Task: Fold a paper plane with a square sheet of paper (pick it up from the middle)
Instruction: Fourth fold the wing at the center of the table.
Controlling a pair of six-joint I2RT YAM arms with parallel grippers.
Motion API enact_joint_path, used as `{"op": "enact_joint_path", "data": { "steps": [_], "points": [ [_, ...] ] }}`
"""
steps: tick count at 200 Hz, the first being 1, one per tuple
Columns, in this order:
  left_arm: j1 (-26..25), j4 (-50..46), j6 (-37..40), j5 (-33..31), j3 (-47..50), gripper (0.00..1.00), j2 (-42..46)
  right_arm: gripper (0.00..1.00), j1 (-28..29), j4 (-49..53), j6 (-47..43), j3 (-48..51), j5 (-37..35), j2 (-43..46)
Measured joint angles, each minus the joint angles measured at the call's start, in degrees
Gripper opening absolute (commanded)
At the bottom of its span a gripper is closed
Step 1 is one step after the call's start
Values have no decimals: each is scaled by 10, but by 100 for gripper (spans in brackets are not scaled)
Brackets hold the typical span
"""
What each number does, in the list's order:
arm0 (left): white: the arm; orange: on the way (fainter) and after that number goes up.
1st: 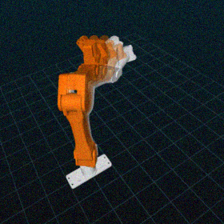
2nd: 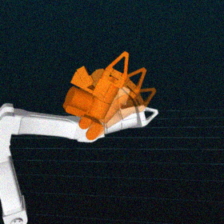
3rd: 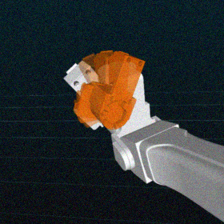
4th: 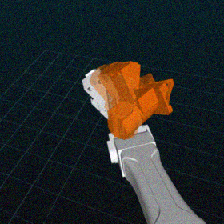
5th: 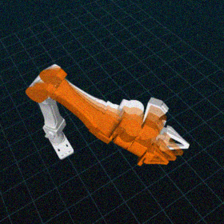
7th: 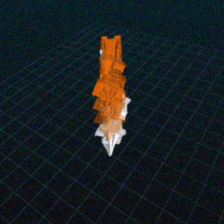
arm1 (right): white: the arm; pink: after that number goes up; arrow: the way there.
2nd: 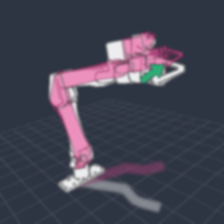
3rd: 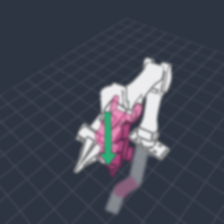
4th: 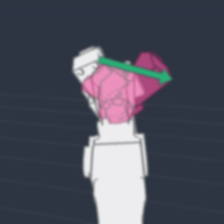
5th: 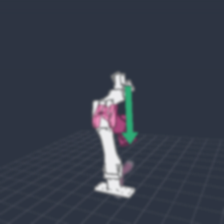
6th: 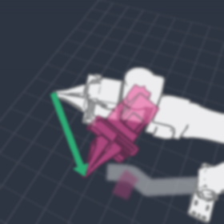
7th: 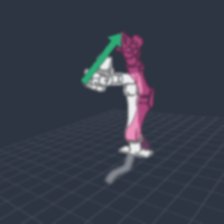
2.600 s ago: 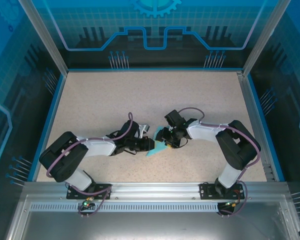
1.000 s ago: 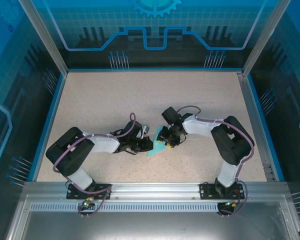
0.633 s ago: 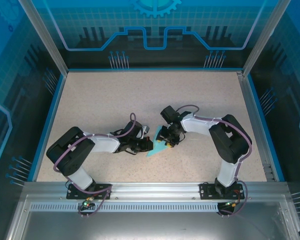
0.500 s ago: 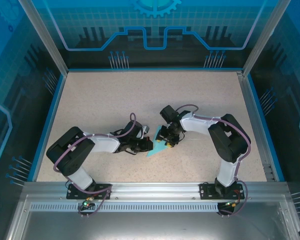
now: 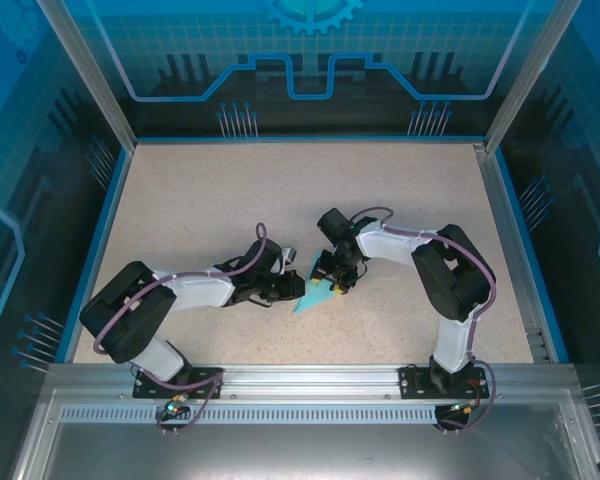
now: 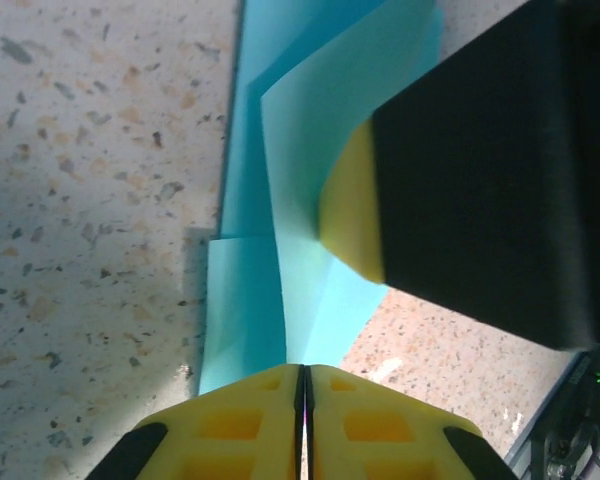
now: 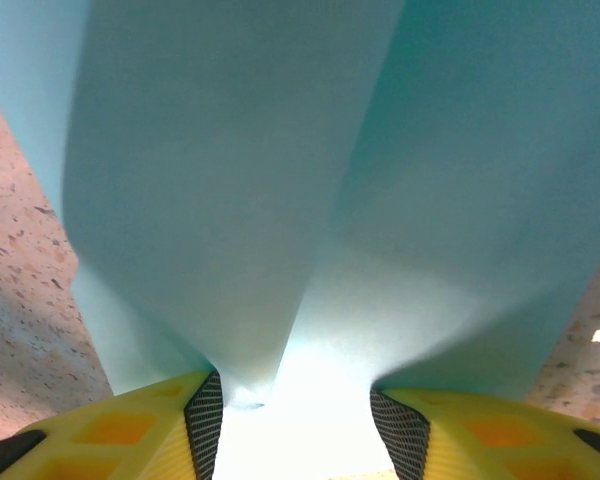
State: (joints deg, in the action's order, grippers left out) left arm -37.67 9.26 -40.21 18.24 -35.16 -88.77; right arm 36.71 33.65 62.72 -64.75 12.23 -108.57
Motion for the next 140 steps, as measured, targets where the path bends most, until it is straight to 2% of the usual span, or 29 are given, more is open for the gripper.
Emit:
{"op": "enact_joint_path", "data": {
  "steps": [69,140],
  "points": [
    [0,27,-4,22,0,18,4,54,0,6,0,-6,2,-5],
    [0,35,-3,42,0,18,-23,57,0,7,2,-9,5,-7]
  ]
}}
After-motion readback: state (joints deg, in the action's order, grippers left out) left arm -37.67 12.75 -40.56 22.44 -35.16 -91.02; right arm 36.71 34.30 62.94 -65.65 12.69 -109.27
